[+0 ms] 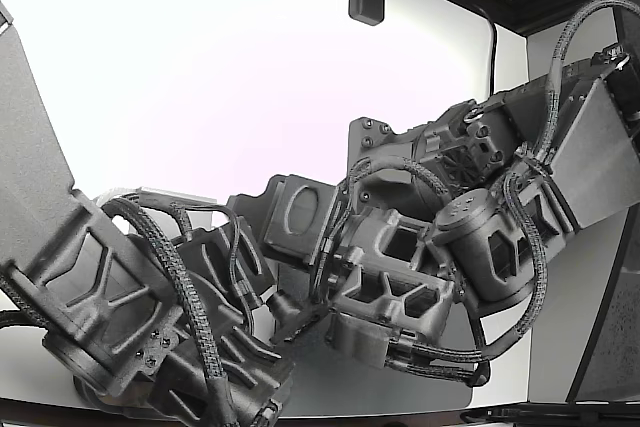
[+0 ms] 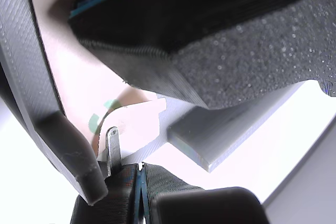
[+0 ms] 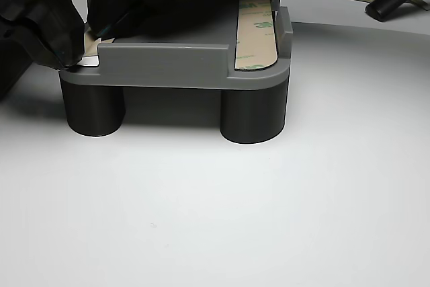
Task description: Peel off protective film from adhesive tape.
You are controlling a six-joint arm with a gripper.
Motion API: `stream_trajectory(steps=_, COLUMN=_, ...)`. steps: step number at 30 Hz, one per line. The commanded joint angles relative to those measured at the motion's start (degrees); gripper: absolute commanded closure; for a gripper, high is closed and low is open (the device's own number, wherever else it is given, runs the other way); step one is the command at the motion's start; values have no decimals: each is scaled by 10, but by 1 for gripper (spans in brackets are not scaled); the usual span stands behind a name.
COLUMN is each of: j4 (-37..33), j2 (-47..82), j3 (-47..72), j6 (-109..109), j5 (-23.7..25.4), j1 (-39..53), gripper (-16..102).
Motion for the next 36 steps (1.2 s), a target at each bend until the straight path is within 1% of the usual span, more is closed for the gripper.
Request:
stream_trajectory(steps=1, j4=-5, j2=17, j3=-6, j6=-1, j5=2, j1=-4, gripper=97)
stream_trajectory(steps=20, j4=15, j2=19, j3=-15, j6=11, j5=-6, j1=-4, gripper=97)
stream_trajectory(steps=36, j4=-15, j2=18, j3=-6, j6=-5, j5=2, j1=-6, gripper=97)
